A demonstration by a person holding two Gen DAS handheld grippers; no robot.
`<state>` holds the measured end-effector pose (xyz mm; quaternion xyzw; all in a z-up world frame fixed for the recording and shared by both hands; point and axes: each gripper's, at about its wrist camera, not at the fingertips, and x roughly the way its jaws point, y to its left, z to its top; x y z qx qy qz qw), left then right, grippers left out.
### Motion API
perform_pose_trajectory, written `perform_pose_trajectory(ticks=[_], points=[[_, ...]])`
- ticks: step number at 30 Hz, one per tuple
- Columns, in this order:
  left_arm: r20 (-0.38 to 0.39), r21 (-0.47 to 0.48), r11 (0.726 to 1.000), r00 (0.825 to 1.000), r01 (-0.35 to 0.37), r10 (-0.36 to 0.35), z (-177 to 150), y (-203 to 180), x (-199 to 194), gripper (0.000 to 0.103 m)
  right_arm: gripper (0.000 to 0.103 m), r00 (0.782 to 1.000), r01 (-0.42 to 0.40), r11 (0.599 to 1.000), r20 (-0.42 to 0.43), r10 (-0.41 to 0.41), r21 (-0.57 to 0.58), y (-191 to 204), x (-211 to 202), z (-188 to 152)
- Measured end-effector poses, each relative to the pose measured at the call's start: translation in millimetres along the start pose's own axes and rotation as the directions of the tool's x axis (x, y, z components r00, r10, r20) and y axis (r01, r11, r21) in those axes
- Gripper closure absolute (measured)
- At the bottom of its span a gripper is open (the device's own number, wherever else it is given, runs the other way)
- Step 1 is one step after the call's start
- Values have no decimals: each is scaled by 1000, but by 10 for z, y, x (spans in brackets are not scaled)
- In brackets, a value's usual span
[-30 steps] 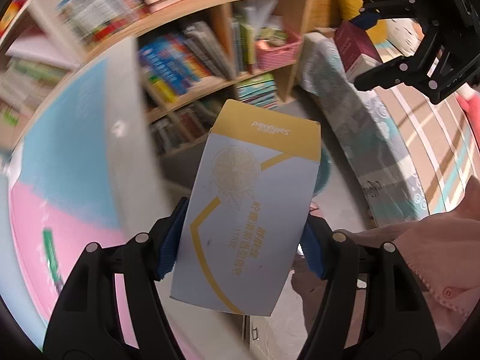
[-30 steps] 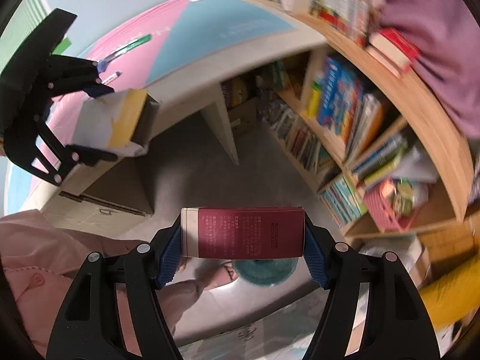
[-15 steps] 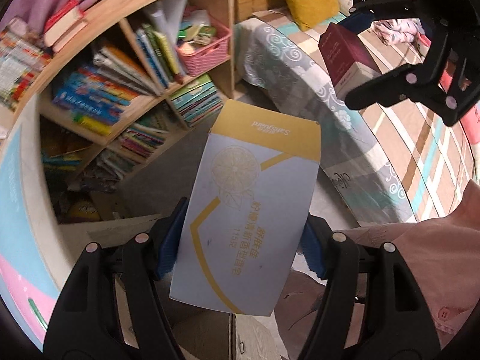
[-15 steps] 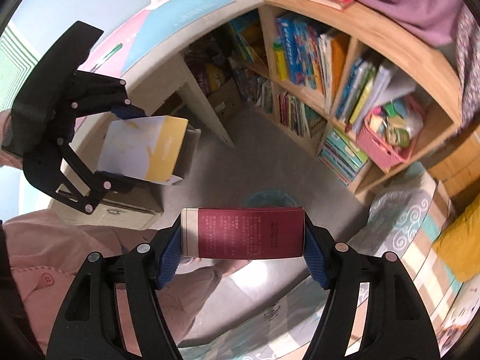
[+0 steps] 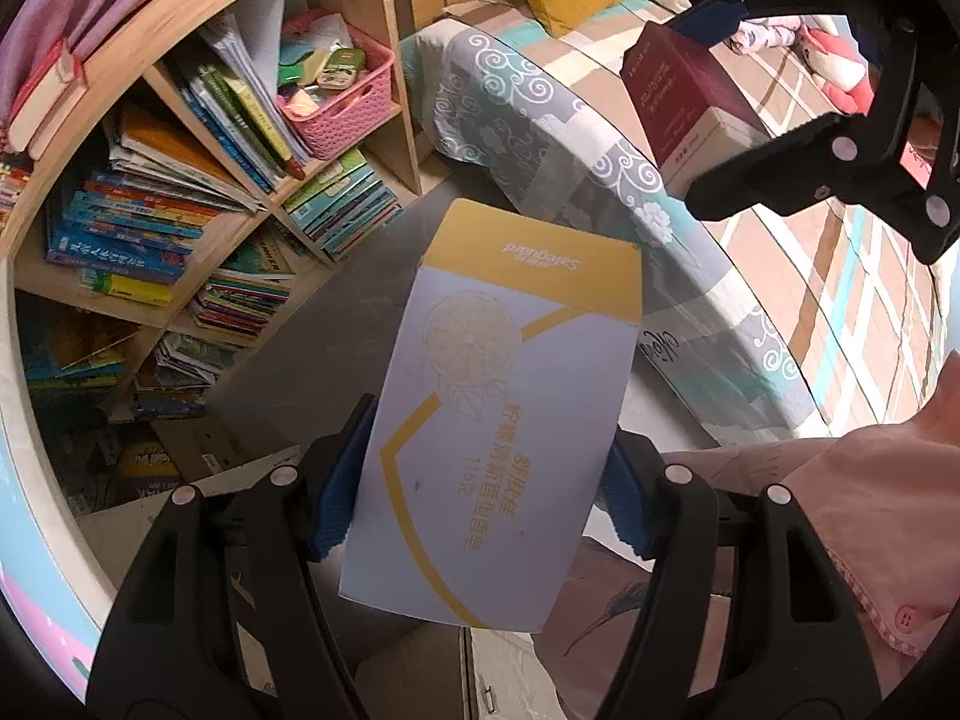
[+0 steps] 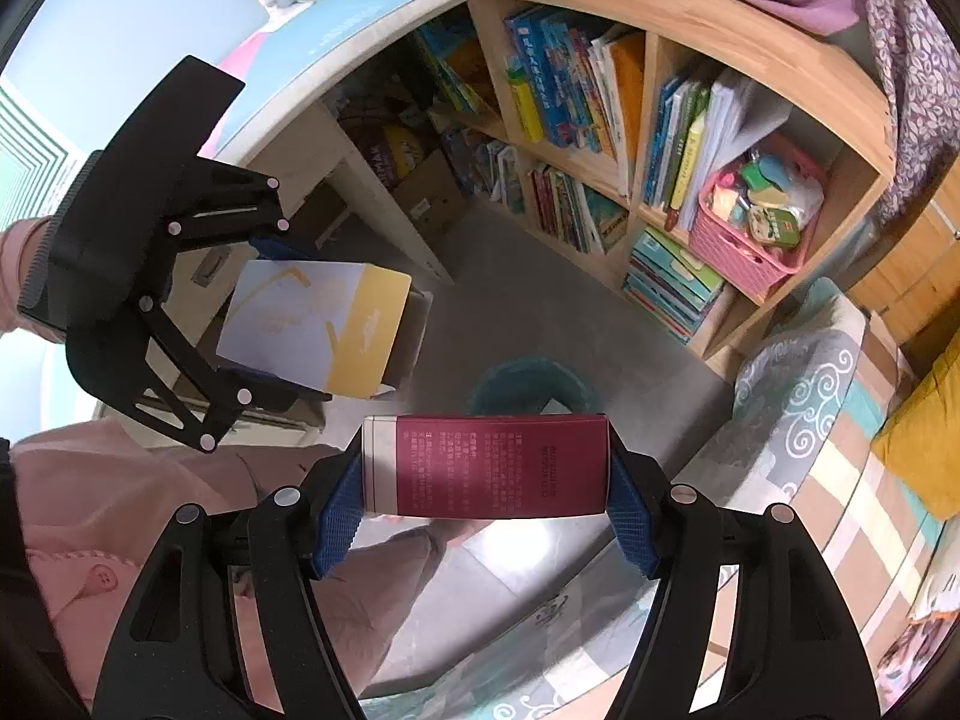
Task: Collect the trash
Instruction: 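Carry the maroon box and white-and-yellow box with both tools to the wastebasket, then open both tools to drop both boxes into the wastebasket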
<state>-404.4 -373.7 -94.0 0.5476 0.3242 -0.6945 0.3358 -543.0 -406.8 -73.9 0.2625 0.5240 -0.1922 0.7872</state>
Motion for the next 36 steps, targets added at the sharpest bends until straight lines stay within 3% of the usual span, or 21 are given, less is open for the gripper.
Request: perform_pose_trajectory(ticks=[32, 36], points=[[-23, -27, 999, 999, 22, -23, 194, 112, 156, 37, 33, 998, -57, 997, -37, 59, 48, -255, 183, 44], [-30, -32, 999, 999, 16, -17, 241, 100, 209, 15, 26, 994, -90, 994, -55, 94, 68, -291, 231, 49]])
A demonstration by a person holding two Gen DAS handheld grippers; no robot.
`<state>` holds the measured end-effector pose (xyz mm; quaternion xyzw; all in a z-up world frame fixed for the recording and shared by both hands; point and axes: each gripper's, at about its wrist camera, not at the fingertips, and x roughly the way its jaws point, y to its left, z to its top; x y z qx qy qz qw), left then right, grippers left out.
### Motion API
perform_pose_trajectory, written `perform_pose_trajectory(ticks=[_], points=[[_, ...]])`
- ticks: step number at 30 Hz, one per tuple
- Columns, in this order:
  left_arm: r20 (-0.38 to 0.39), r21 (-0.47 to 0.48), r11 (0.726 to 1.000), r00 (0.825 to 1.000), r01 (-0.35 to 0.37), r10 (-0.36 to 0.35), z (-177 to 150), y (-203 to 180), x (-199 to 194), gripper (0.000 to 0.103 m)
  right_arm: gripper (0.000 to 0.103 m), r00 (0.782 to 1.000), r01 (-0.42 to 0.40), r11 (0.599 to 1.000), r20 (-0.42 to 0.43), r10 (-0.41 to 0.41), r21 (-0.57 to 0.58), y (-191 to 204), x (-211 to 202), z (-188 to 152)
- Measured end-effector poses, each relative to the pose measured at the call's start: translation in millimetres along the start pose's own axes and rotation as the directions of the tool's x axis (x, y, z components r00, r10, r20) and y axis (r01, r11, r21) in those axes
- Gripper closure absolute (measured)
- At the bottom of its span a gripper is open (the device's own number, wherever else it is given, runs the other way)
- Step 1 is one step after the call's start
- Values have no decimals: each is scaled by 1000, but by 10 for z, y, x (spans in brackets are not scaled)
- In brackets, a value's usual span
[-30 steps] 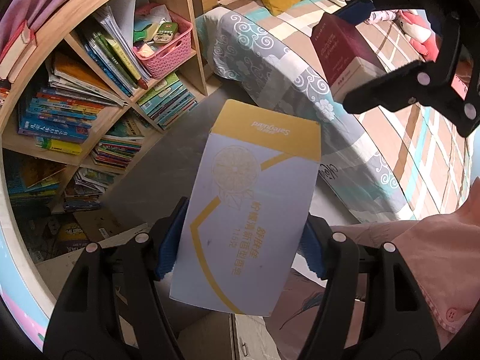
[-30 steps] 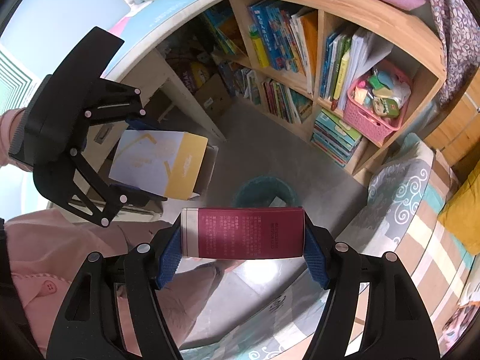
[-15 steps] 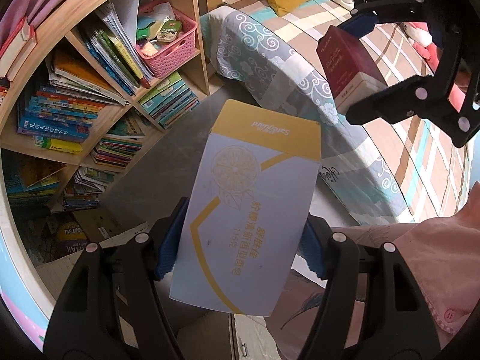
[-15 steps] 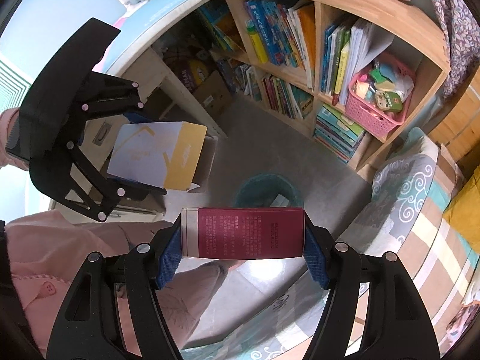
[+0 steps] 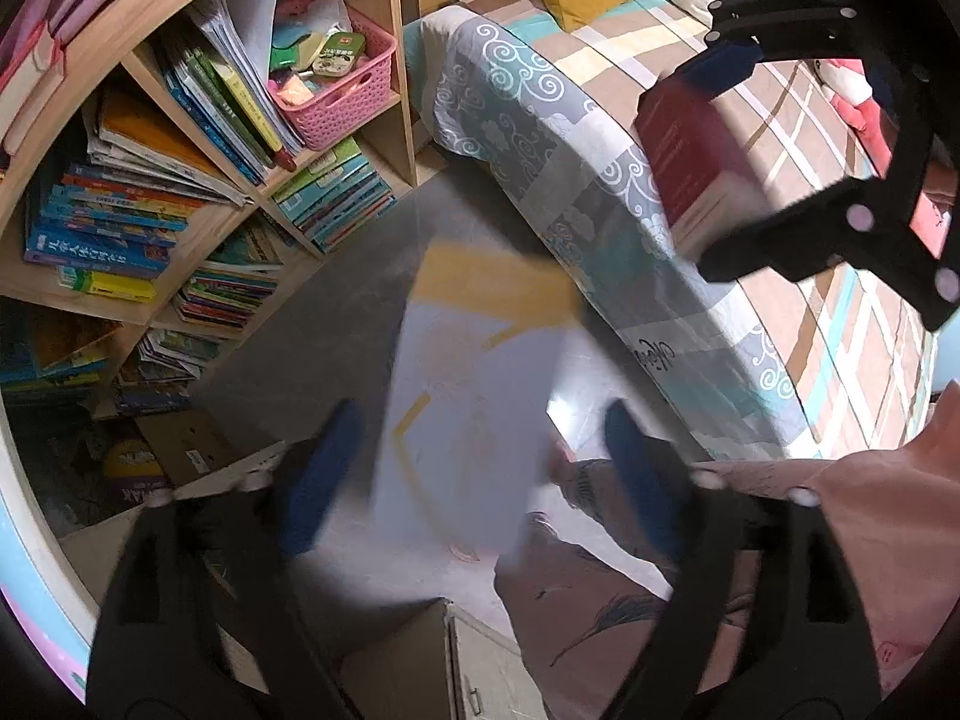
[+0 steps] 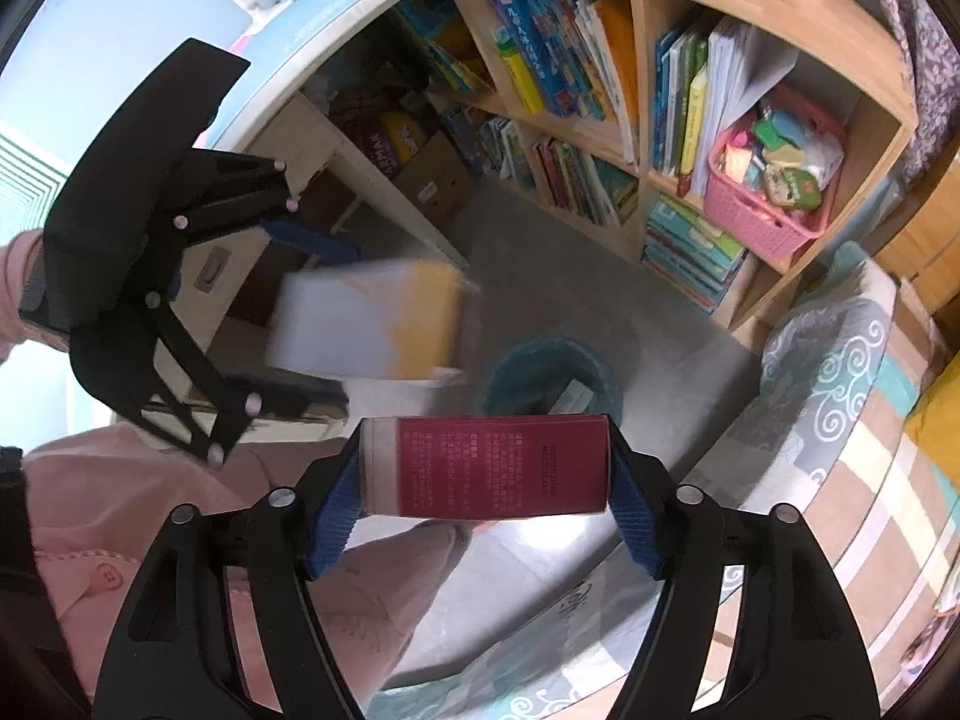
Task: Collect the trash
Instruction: 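Open both tools to drop both boxes into the wastebasket, then move both open tools back over the mat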
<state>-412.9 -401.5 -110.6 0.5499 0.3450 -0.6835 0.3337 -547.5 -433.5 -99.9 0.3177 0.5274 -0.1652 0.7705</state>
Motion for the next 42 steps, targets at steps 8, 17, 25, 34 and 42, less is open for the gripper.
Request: perform_pose_trajectory(ticks=[8, 17, 25, 34, 42], points=[[-7, -23, 1000, 1000, -2, 1, 23, 82, 2, 15, 16, 1000, -23, 999, 13, 23, 26, -97, -54, 29], [0, -42, 999, 1000, -18, 18, -50, 116, -65, 15, 16, 1000, -7, 1000, 26, 7, 17, -103, -105, 44], [18, -64, 997, 999, -32, 33, -148, 125, -156, 15, 16, 1000, 1, 1000, 27, -1, -9, 41, -118, 25], [58, -145, 987, 995, -75, 84, -454, 234, -419, 15, 16, 999, -1, 996, 38, 4, -90, 311, -144, 201], [93, -273, 955, 985, -118, 148, -913, 493, -734, 14, 16, 999, -6, 975, 41, 16, -224, 790, -106, 565]])
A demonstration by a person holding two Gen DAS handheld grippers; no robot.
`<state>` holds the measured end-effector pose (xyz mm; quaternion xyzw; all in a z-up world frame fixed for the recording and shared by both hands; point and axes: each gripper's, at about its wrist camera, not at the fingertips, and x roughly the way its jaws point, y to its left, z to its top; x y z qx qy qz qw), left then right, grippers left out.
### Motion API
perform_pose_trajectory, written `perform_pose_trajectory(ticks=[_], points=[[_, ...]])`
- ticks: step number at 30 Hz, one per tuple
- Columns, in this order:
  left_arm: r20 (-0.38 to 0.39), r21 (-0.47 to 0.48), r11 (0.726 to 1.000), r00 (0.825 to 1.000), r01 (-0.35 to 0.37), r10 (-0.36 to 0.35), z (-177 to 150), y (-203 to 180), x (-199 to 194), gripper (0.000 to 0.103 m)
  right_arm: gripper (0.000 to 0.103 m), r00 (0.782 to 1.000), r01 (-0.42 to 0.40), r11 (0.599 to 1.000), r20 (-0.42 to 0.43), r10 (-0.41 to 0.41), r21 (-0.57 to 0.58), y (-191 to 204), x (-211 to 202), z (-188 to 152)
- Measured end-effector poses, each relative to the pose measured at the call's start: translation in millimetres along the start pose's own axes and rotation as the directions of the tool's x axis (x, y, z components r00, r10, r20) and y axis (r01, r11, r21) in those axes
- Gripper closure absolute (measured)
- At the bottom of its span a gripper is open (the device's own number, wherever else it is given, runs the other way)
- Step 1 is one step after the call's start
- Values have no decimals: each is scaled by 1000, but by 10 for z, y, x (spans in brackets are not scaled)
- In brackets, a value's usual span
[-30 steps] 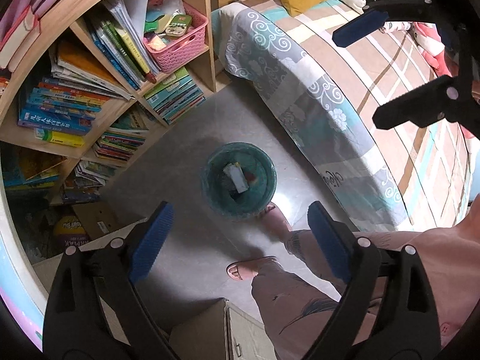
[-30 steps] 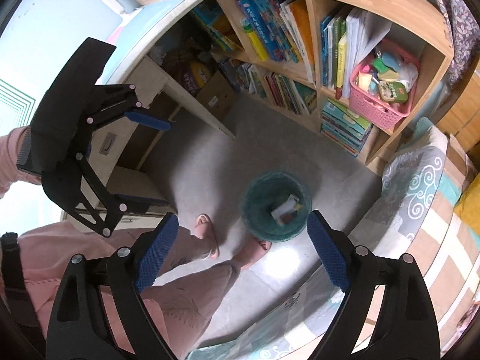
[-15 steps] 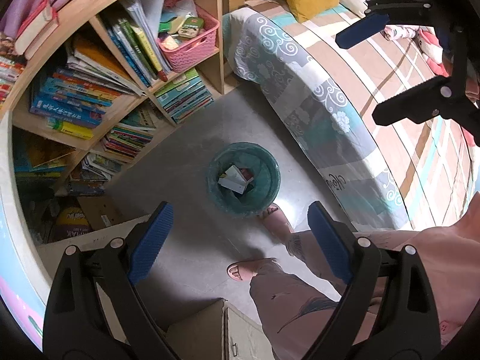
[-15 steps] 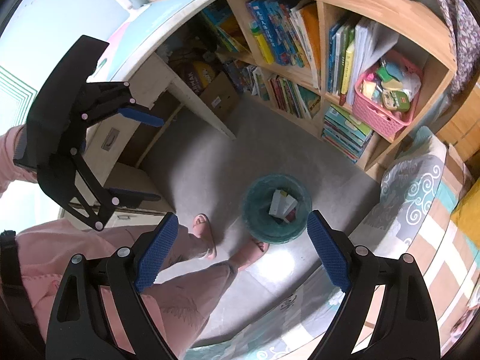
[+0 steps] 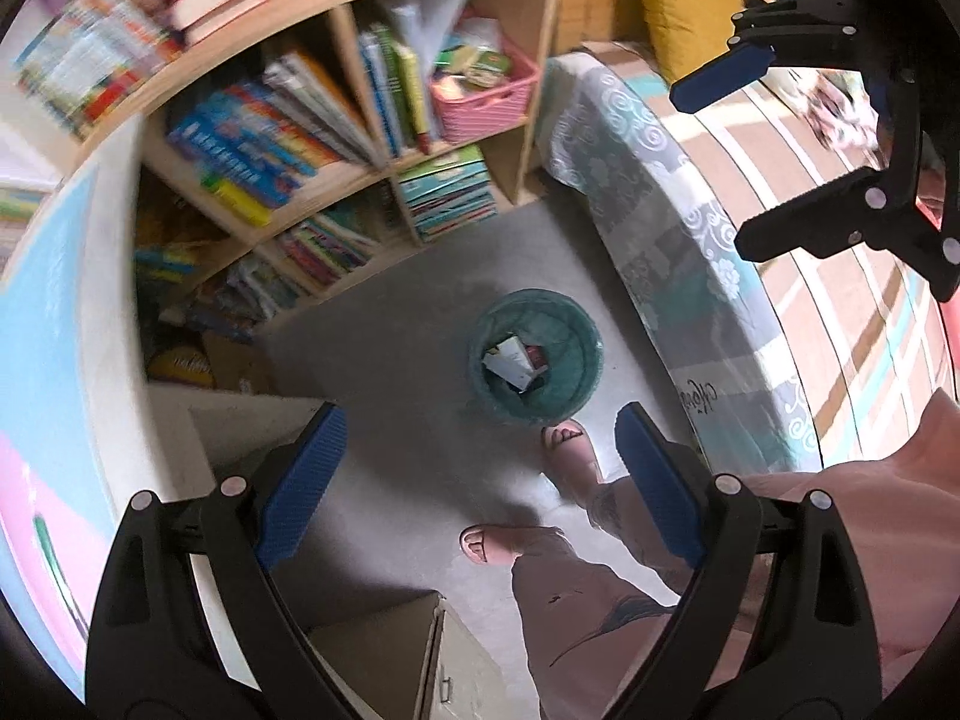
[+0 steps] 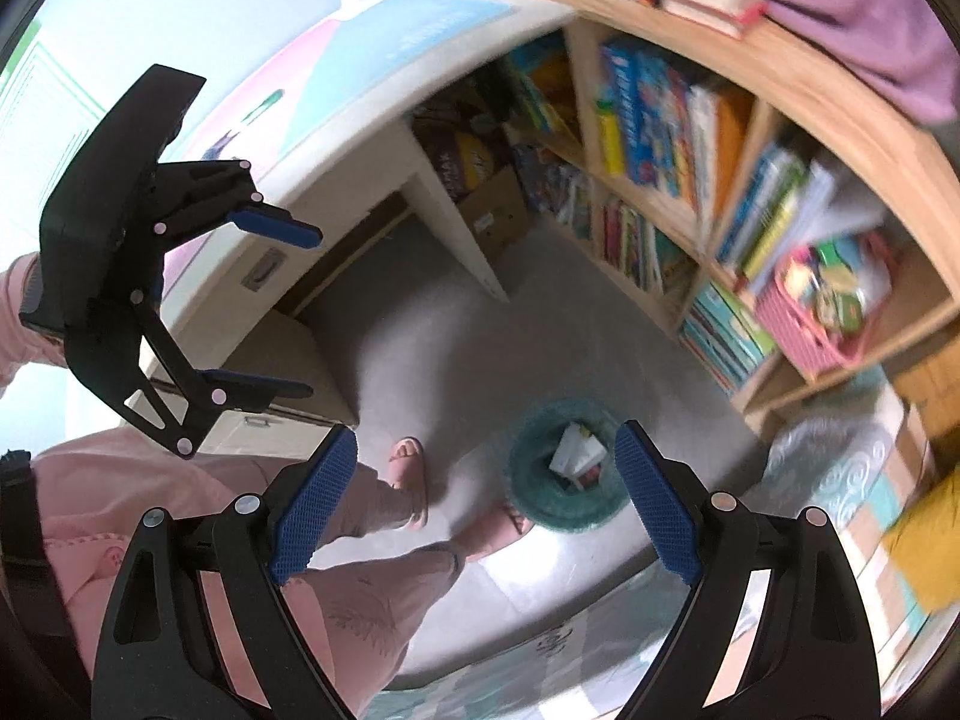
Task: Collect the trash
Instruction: 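Move both open tools back over the mat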
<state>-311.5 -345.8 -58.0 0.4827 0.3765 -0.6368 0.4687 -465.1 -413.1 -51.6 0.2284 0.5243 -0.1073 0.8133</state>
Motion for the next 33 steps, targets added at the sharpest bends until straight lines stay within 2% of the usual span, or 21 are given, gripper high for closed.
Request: perform_pose_trajectory(ticks=[8, 12, 17, 23, 30, 33], points=[[29, -172, 983, 997, -64, 70, -522, 483, -289, 14, 16, 999, -39, 984, -9, 38, -175, 541, 165, 571], [24, -272, 956, 993, -107, 118, -911, 743, -446, 12, 16, 998, -63, 964, -24, 59, -257, 845, 274, 829], [3, -391, 906, 984, -160, 176, -1442, 1090, -652, 12, 16, 995, -100, 926, -51, 88, -365, 1328, 460, 1159], [-33, -517, 826, 970, -224, 242, -2131, 1474, -893, 12, 16, 989, -149, 859, -90, 120, -490, 2012, 703, 1493], [-76, -599, 755, 957, -268, 280, -2816, 1838, -1090, 11, 16, 980, -200, 791, -125, 157, -578, 2737, 988, 1816], [-90, -613, 736, 951, -286, 295, -3018, 1944, -1169, 10, 16, 977, -215, 759, -141, 162, -614, 3100, 1135, 1933]])
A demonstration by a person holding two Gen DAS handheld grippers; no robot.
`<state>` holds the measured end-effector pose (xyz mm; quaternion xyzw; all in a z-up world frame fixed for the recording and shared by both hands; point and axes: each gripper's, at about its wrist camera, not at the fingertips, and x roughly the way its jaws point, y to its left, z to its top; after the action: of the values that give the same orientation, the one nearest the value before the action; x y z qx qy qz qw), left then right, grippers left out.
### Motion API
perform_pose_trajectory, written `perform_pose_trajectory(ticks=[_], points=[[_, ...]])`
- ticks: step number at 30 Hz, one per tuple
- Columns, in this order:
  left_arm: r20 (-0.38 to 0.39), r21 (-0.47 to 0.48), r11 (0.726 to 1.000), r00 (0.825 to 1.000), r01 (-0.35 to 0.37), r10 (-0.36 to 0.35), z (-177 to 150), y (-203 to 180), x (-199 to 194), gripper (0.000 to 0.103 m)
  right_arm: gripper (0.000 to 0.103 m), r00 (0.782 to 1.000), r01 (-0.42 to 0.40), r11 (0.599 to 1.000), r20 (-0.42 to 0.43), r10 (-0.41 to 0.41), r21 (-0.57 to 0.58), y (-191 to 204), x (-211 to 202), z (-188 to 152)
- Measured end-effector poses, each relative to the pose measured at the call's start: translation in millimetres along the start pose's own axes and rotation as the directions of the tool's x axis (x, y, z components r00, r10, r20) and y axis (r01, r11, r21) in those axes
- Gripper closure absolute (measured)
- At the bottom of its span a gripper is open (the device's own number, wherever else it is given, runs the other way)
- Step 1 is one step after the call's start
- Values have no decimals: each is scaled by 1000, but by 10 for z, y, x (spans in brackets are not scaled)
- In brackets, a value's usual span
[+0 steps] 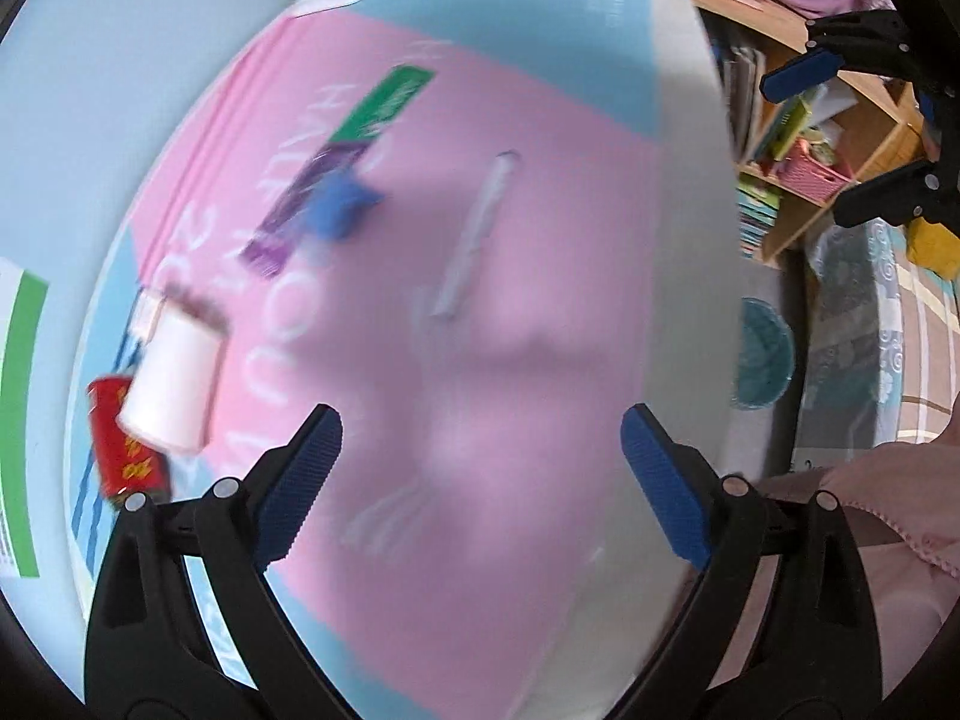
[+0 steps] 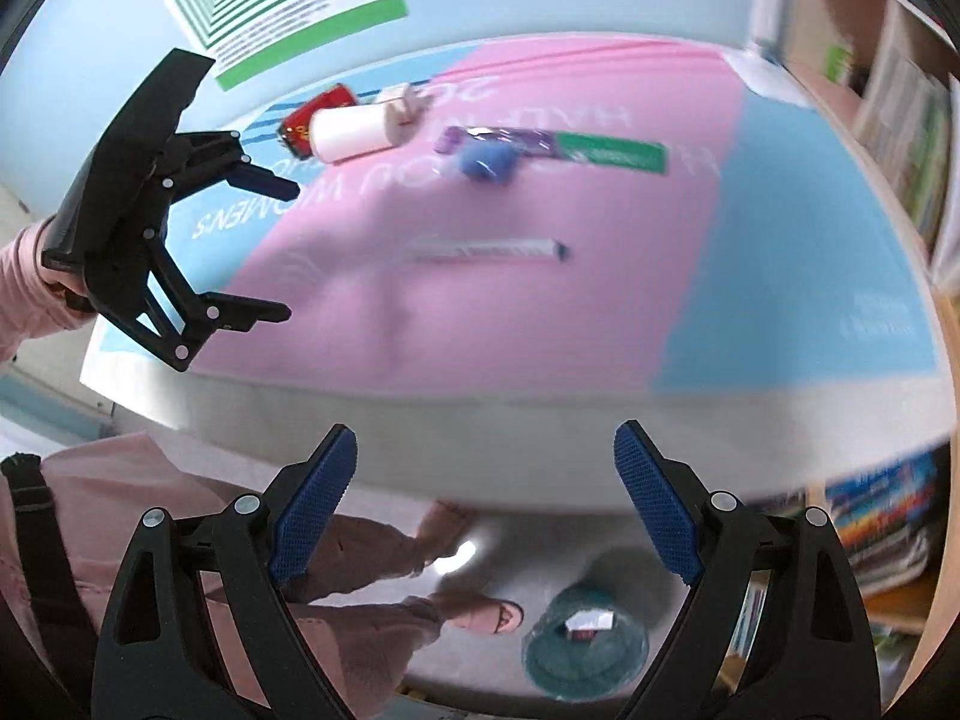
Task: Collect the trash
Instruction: 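Move both open tools back over the mat, then grasp the blue bagged item with the right tool while the left tool grasps the white paper cup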
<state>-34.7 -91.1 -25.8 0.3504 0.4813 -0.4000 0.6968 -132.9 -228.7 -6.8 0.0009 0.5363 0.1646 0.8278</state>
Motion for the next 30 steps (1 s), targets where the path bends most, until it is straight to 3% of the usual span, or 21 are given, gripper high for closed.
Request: perform_pose_trajectory(ticks=[14, 25, 27, 30], points=[[-16, -85, 989, 993, -121, 120, -133, 1018, -36, 7, 16, 998, -33, 970, -62, 19, -240, 482, 625, 1088], [-77, -109, 984, 988, -141, 133, 52, 1617, 311, 7, 18, 988, -108, 929, -141, 61, -353, 327, 1229, 1739], [-89, -102, 983, 986, -150, 141, 93, 1701, 396, 7, 25, 983, -131, 928, -164, 77, -349, 268, 1350, 1833], [-105, -108, 984, 986, -142, 131, 160, 1834, 544, 7, 25, 978, -148, 925, -192, 84, -349, 195, 1525, 1932]])
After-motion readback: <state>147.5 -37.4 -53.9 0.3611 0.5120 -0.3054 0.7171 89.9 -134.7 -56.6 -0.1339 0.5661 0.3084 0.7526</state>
